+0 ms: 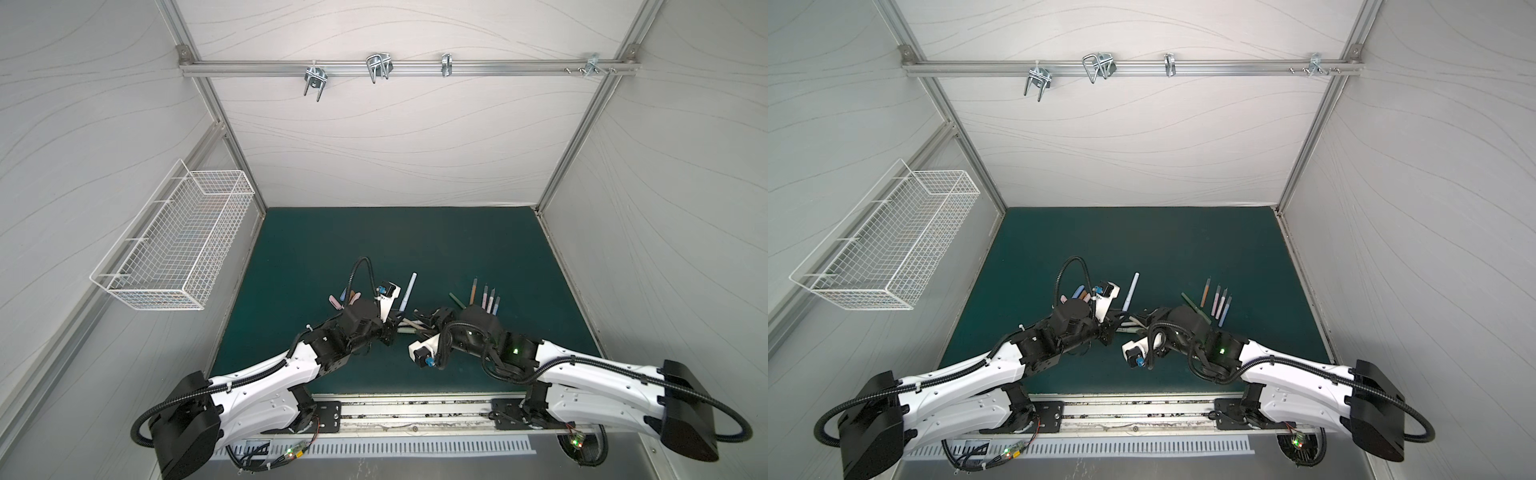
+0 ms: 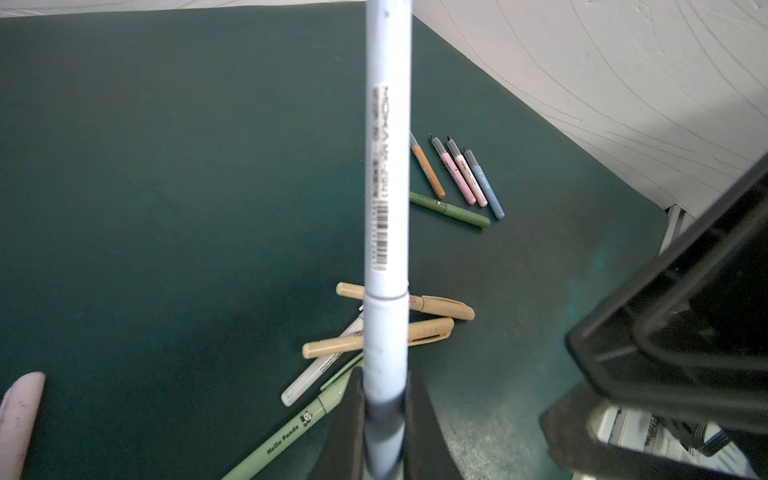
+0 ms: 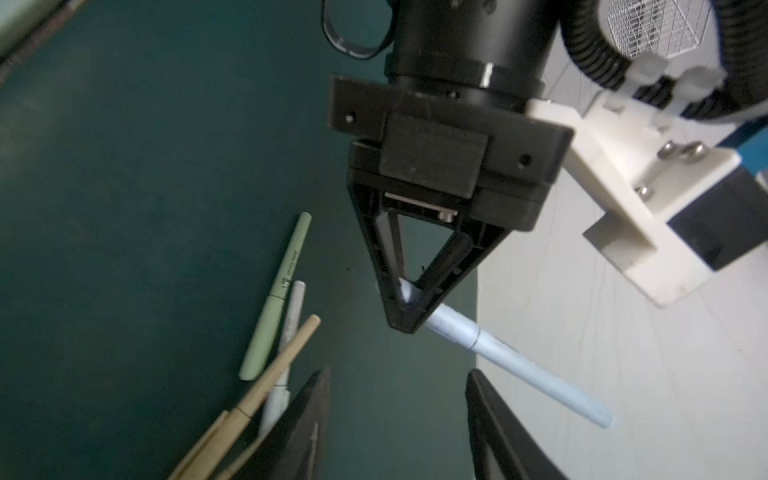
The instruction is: Open the pen caps
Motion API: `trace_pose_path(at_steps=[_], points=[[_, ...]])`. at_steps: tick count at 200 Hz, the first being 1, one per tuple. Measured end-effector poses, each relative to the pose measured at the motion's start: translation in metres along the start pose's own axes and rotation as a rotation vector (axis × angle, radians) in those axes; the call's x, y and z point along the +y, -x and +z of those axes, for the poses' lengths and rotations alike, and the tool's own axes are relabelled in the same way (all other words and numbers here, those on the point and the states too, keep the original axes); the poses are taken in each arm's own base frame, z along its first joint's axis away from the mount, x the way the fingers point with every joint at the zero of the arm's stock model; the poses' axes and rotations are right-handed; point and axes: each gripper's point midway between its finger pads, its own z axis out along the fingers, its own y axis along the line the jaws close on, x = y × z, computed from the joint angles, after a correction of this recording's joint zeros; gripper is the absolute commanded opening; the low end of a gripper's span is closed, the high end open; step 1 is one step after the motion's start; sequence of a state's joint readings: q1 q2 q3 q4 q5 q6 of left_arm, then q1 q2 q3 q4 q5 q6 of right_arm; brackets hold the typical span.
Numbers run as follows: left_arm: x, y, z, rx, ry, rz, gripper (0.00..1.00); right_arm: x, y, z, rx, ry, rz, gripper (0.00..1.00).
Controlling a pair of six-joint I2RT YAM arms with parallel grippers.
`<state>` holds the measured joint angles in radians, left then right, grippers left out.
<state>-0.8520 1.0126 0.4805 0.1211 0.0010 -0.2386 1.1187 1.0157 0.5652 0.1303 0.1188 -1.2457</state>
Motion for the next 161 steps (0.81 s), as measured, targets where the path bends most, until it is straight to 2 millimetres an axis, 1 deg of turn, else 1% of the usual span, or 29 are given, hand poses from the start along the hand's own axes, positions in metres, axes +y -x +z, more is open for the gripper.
trace_pose_path(at_steps=[17, 31, 65, 91, 109, 132, 161], points=[[0.000, -0.001, 0.000, 0.006, -0.003, 0.000, 0.00, -0.016, -0.001, 0.003, 0.031, -0.039, -0.105, 0.55], [-0.001, -0.002, 0.000, 0.011, -0.007, 0.000, 0.00, -0.023, -0.002, 0.004, 0.045, -0.063, -0.181, 0.54], [-0.005, 0.001, 0.000, 0.011, -0.023, 0.000, 0.00, -0.026, -0.006, 0.009, 0.082, -0.076, -0.326, 0.45], [-0.007, 0.003, 0.000, 0.010, -0.036, 0.000, 0.00, -0.024, -0.015, 0.018, 0.134, -0.062, -0.426, 0.45], [-0.008, 0.003, 0.000, 0.011, -0.039, 0.000, 0.00, -0.027, -0.018, 0.022, 0.160, -0.061, -0.475, 0.47], [-0.008, 0.003, 0.000, 0.011, -0.039, 0.000, 0.00, -0.039, -0.017, 0.022, 0.178, -0.087, -0.521, 0.47], [-0.008, 0.003, -0.001, 0.010, -0.041, 0.001, 0.00, -0.056, -0.018, 0.020, 0.202, -0.118, -0.548, 0.43]])
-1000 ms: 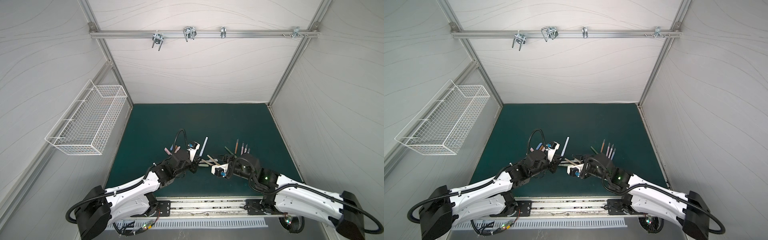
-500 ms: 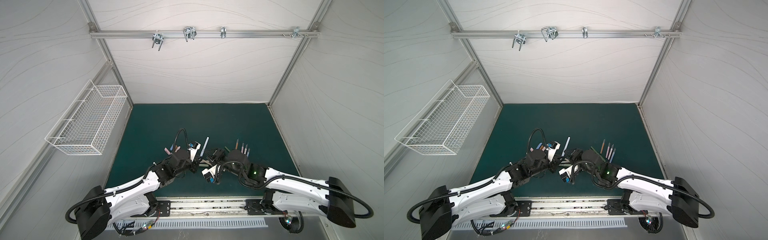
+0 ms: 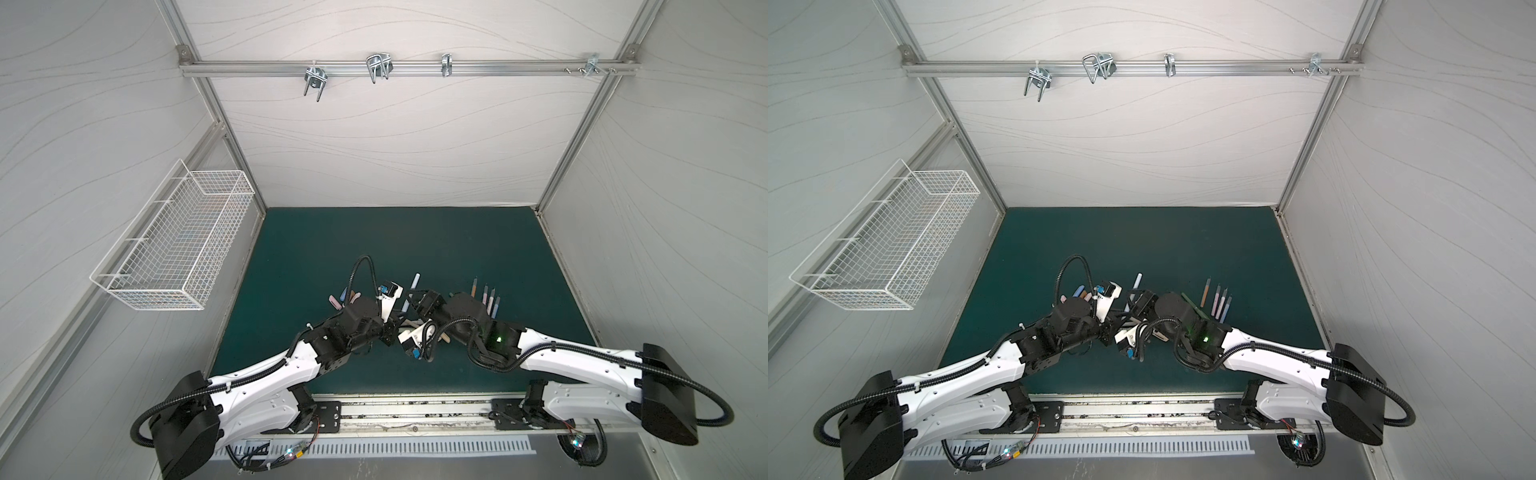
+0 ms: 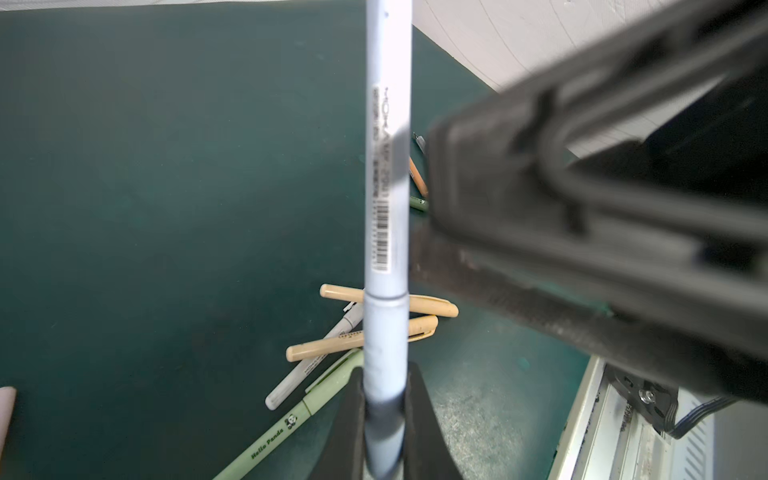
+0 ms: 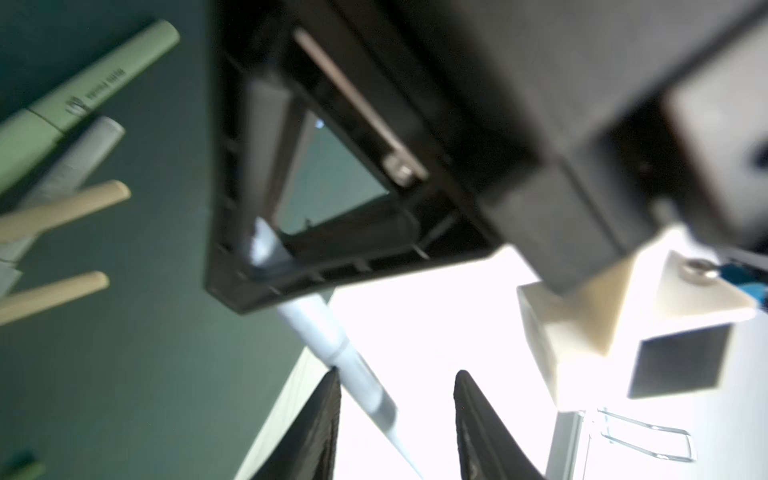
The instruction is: Open the pen caps
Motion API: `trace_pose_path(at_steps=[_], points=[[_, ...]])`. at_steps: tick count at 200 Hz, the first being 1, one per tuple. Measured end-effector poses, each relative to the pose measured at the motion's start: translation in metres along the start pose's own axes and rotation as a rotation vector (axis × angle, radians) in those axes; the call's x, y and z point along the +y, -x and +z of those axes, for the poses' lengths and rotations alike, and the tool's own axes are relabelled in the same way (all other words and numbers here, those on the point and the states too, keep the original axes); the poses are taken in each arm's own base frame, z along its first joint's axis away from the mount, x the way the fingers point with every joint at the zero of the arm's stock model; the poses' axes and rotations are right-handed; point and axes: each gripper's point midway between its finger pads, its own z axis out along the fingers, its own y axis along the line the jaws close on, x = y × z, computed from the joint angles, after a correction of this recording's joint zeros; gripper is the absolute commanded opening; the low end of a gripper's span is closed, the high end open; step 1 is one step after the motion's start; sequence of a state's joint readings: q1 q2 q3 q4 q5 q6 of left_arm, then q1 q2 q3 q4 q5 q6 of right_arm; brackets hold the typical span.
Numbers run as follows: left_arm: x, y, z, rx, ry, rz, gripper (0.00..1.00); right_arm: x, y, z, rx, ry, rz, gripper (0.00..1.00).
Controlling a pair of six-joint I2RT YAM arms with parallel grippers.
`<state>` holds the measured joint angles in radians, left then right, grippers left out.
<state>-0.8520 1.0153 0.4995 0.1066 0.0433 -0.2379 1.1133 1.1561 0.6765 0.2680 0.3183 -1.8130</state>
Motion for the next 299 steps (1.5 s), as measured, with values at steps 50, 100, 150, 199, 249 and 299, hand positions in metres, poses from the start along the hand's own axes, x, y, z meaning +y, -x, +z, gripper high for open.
trace_pose_path(at_steps=[50, 100, 150, 199, 249, 299], points=[[-0.001, 0.001, -0.001, -0.002, -0.003, 0.000, 0.00, 0.012, -0.015, 0.010, 0.061, 0.050, -0.072, 0.38], [-0.001, -0.001, -0.002, 0.003, -0.003, 0.001, 0.00, 0.016, -0.021, 0.019, 0.086, 0.080, -0.118, 0.32], [-0.001, 0.002, -0.004, -0.008, -0.004, 0.004, 0.02, 0.023, -0.031, 0.022, 0.110, 0.121, -0.164, 0.10], [0.006, 0.004, -0.008, -0.017, 0.039, 0.000, 0.15, 0.027, -0.033, 0.024, 0.112, 0.129, -0.165, 0.01], [0.019, 0.029, -0.033, -0.145, 0.129, -0.027, 0.54, 0.056, -0.033, 0.022, 0.128, 0.174, -0.058, 0.00], [0.025, 0.033, -0.056, -0.268, 0.140, -0.044, 0.60, 0.085, -0.051, 0.014, 0.263, 0.268, 0.390, 0.00]])
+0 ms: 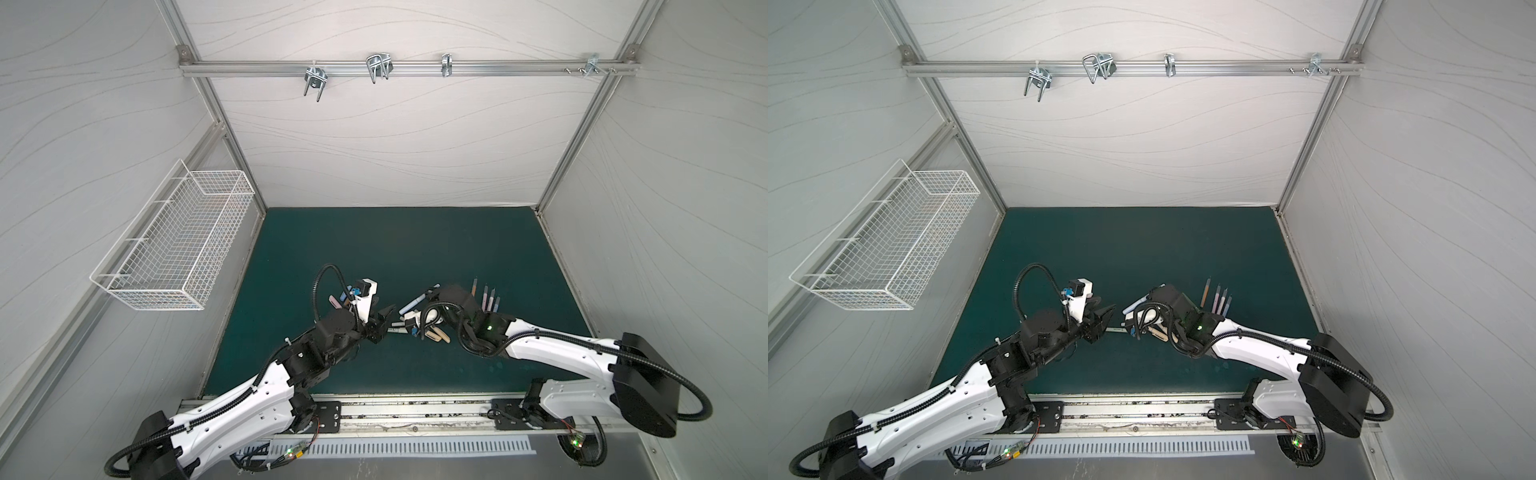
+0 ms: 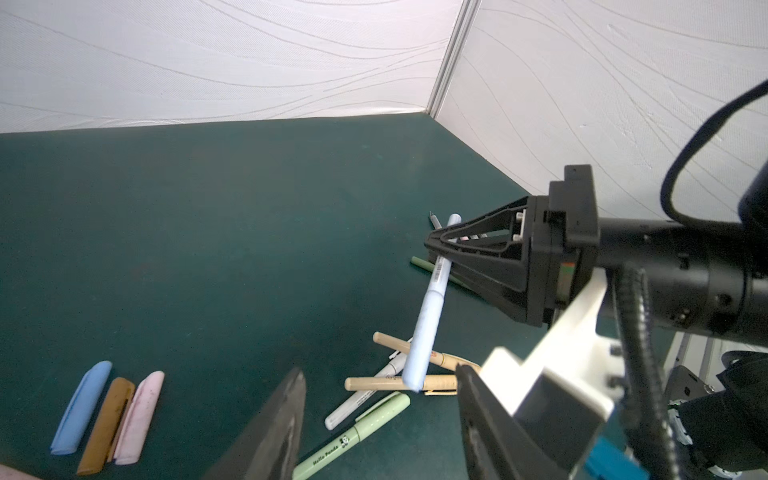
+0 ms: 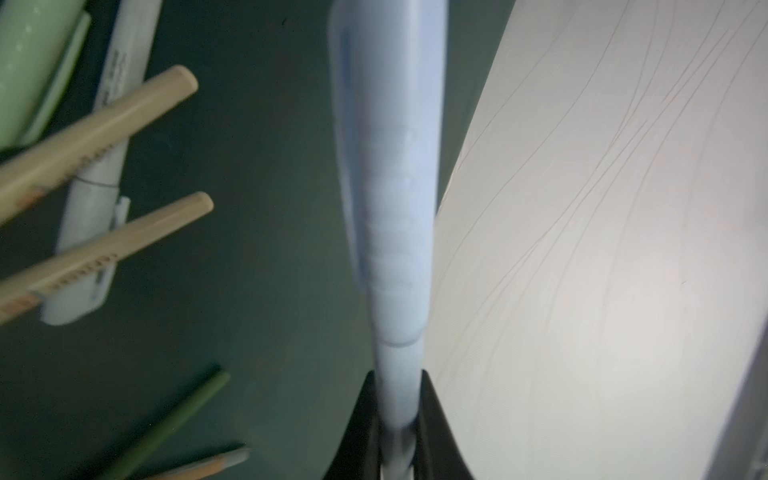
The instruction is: Open the pen caps
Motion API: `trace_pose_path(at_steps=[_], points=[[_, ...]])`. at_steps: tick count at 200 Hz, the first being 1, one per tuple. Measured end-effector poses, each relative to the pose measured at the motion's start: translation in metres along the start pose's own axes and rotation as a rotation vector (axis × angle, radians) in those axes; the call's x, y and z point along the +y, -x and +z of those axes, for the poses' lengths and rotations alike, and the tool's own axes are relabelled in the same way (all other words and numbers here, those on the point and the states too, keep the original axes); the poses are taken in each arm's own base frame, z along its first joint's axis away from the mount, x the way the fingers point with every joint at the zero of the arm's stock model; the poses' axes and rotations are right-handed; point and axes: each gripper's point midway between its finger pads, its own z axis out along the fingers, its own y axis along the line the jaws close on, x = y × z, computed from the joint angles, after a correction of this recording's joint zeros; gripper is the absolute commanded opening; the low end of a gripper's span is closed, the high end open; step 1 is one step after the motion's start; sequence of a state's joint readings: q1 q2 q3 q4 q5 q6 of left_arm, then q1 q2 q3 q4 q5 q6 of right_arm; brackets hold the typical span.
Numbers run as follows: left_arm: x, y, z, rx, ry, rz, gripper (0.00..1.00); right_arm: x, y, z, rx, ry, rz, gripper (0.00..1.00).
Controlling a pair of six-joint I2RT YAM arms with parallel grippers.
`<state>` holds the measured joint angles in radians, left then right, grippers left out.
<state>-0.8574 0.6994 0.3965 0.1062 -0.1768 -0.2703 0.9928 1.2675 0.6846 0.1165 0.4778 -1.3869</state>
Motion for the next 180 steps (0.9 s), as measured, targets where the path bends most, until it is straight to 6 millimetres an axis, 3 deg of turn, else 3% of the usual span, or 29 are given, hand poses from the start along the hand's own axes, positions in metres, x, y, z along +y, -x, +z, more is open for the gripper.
trace_pose_path(at_steps=[36, 62, 86, 133, 180], points=[[-0.002, -0.001, -0.003, -0.018, -0.019, -0.004, 0.60, -0.002, -0.006, -0.009, -0.039, 0.071, 0.478, 0.00], [-0.008, 0.002, -0.003, -0.027, -0.056, -0.005, 0.60, -0.021, -0.017, -0.031, -0.130, 0.100, 0.877, 0.00], [-0.017, 0.002, 0.000, -0.024, -0.102, -0.004, 0.60, -0.036, -0.014, -0.052, -0.236, 0.153, 1.146, 0.00], [-0.029, -0.013, 0.008, 0.040, -0.169, -0.015, 0.61, -0.026, 0.023, -0.073, -0.393, 0.392, 1.375, 0.00], [-0.039, 0.009, 0.009, -0.011, -0.202, -0.057, 0.62, -0.008, 0.037, -0.081, -0.518, 0.538, 1.480, 0.00]])
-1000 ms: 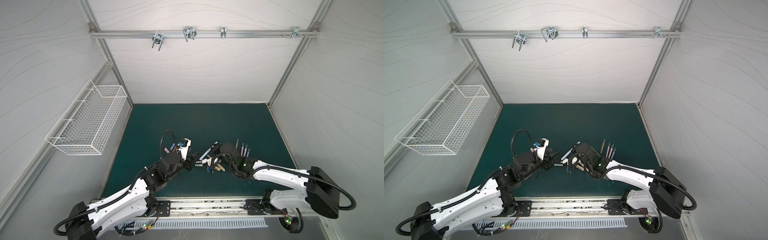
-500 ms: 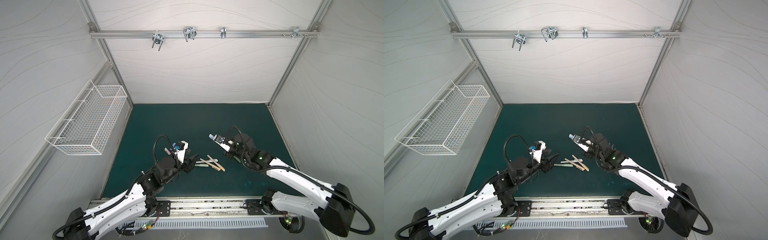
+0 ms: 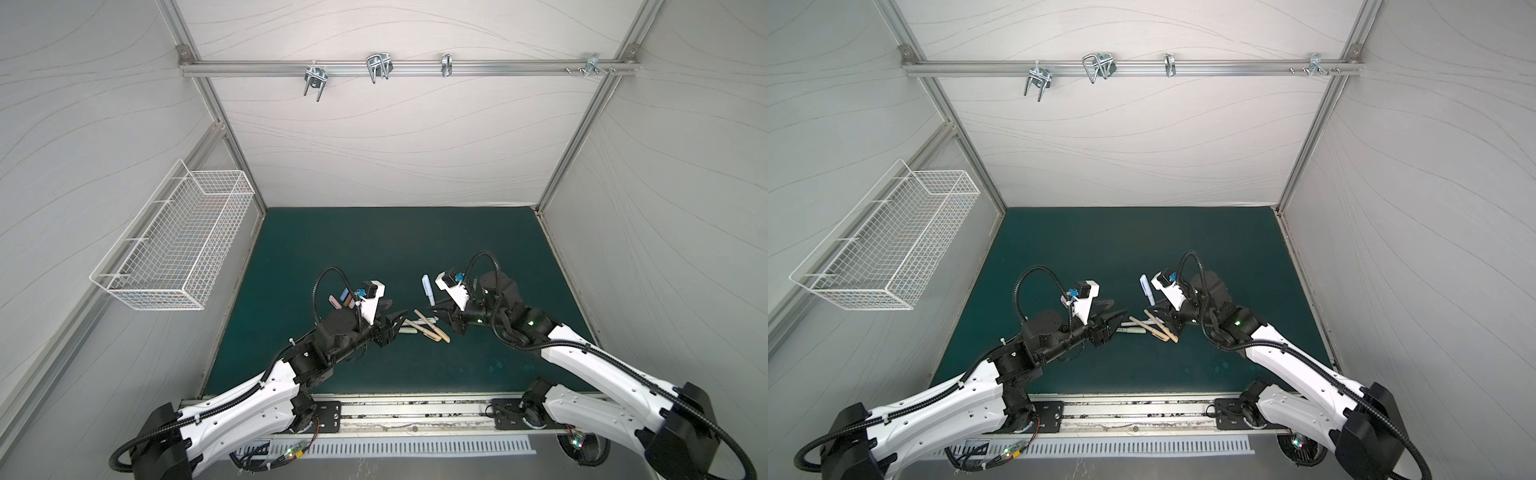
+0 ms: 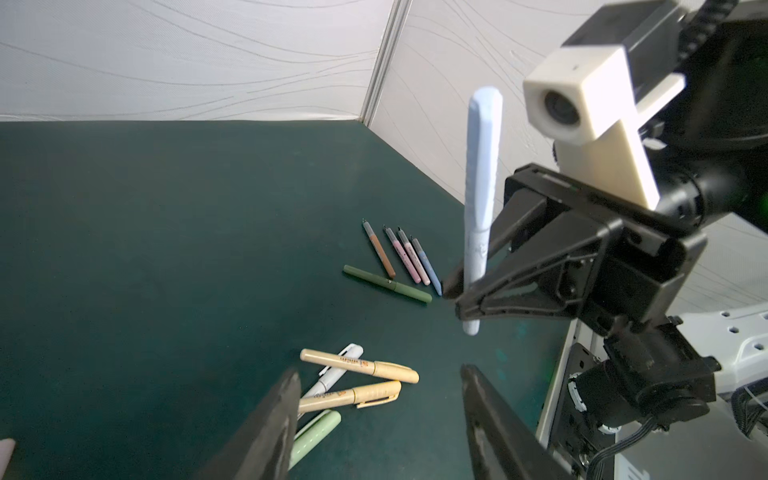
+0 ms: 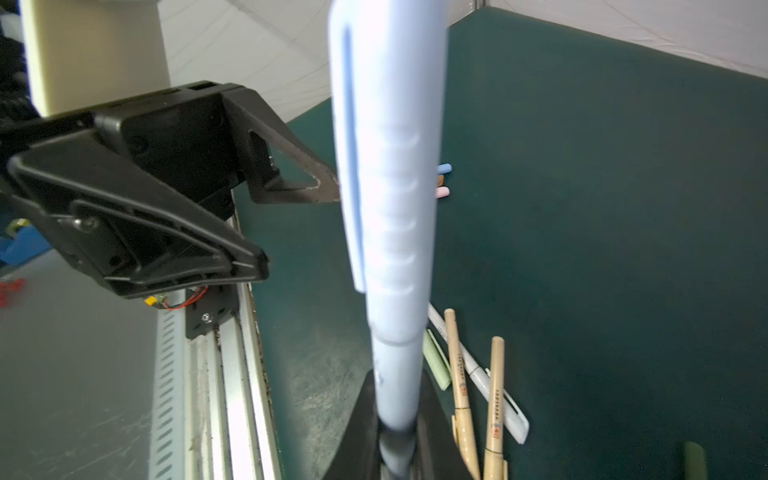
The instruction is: Open the pen caps
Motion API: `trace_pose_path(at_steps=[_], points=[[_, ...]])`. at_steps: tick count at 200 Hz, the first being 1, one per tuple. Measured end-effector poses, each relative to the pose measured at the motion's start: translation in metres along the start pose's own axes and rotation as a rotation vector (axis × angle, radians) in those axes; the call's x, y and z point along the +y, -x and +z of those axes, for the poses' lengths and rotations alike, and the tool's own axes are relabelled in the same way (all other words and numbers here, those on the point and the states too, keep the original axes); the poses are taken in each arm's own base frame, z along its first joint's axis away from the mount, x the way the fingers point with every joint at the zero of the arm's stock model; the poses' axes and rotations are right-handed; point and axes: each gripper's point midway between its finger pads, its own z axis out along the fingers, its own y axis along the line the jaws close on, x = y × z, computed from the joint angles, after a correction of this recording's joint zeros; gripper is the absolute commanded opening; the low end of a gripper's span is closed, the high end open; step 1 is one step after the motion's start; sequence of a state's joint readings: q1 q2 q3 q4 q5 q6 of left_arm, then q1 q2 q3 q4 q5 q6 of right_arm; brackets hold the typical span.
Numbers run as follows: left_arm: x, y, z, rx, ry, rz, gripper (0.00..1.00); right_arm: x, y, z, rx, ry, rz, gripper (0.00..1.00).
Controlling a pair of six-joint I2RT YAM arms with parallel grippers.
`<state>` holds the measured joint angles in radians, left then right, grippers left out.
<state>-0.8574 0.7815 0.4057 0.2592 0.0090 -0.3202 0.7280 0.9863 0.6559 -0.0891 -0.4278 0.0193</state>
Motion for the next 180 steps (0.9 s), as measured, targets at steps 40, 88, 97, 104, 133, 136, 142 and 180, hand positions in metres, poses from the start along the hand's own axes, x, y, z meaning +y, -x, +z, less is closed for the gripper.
trace_pose_path(at_steps=[40, 88, 97, 104, 133, 136, 142, 180], points=[[-0.021, 0.036, 0.004, -0.080, -0.069, 0.016, 0.62, -0.001, -0.004, 0.004, 0.008, 0.073, 0.118, 0.00], [-0.034, 0.018, 0.013, -0.009, -0.161, 0.049, 0.62, -0.001, -0.017, 0.017, 0.070, 0.147, 0.230, 0.00], [-0.037, 0.015, 0.014, 0.004, -0.177, 0.049, 0.62, 0.001, -0.017, 0.018, 0.069, 0.163, 0.238, 0.00], [-0.038, 0.013, 0.015, 0.012, -0.188, 0.049, 0.61, 0.002, -0.016, 0.019, 0.068, 0.175, 0.241, 0.00], [-0.037, 0.003, 0.020, 0.049, -0.192, 0.041, 0.59, 0.005, -0.018, 0.022, 0.060, 0.211, 0.244, 0.00], [-0.037, 0.002, 0.021, 0.052, -0.192, 0.040, 0.59, 0.005, -0.018, 0.022, 0.060, 0.212, 0.244, 0.00], [-0.036, 0.000, 0.022, 0.058, -0.190, 0.040, 0.58, 0.006, -0.020, 0.023, 0.059, 0.217, 0.243, 0.00], [-0.034, -0.002, 0.024, 0.064, -0.181, 0.040, 0.55, 0.008, -0.026, 0.024, 0.044, 0.235, 0.231, 0.00]])
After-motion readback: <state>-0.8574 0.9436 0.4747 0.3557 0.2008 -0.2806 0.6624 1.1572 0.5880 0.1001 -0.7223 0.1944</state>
